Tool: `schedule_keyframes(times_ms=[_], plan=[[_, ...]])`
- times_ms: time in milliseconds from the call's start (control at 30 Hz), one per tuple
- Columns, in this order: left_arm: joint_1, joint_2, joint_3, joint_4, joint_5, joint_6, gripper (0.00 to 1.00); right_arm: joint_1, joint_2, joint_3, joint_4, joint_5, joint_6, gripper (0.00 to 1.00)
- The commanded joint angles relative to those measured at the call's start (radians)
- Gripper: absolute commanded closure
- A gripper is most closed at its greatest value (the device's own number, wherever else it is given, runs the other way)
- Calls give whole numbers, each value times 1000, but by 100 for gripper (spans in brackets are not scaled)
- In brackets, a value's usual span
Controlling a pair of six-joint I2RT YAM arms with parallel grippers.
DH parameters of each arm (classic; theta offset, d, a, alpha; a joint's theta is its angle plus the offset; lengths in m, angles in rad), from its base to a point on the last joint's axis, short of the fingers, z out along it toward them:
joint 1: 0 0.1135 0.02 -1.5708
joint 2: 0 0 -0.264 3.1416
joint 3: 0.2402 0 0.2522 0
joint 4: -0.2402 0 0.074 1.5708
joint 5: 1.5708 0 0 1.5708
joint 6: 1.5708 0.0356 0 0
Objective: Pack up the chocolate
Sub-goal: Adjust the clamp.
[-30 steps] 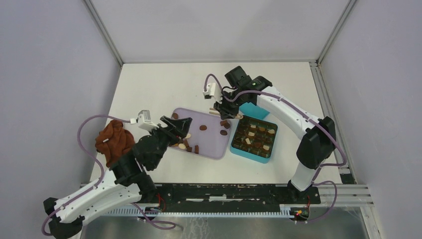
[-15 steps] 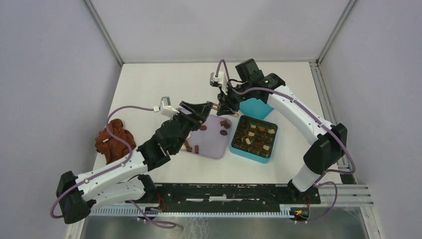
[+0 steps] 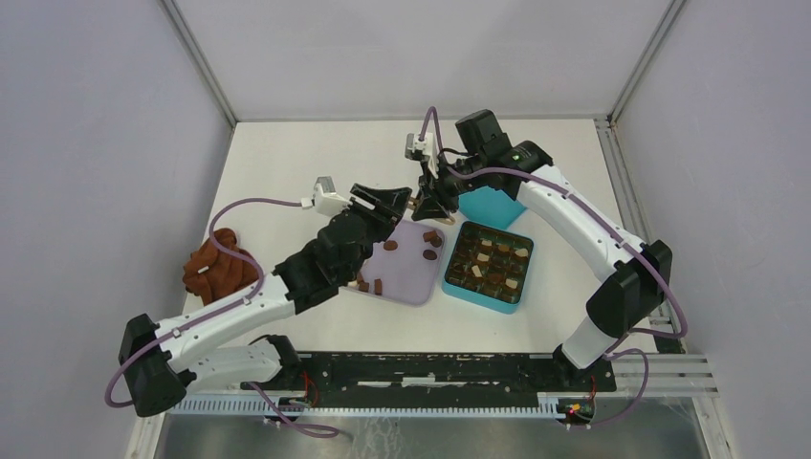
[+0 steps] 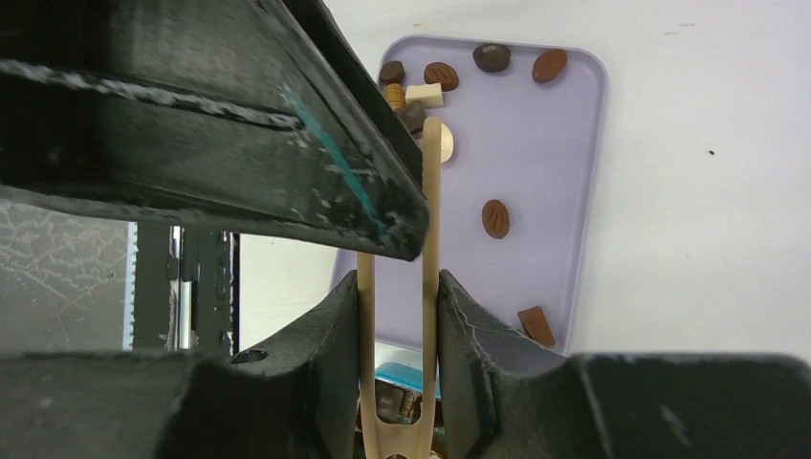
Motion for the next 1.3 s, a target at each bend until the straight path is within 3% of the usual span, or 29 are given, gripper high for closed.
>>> schedule_keyframes(times_ms=[0,333,433,600,767,1100,1267], plan=[[5,48,70,-49,-55,-81,36,-1,-37,-11,45,-42,27,65],[33,82,89,-54,-6,-142,86,0,-65,-62,90,-73,56,64],[42,71,67,-52,16,-194,95,-6,-72,-75,113,-102,73,63],[56,59,28,-26,55,-287,98,-28,-82,-110,187,-194,130,50],[63,67,23,-12,81,-316,98,-28,-98,-161,256,-244,170,44],[65,76,22,-26,96,-370,98,-13,-161,-297,472,-164,262,48],[66,77,18,-28,99,-392,98,4,-166,-307,485,-110,252,53]])
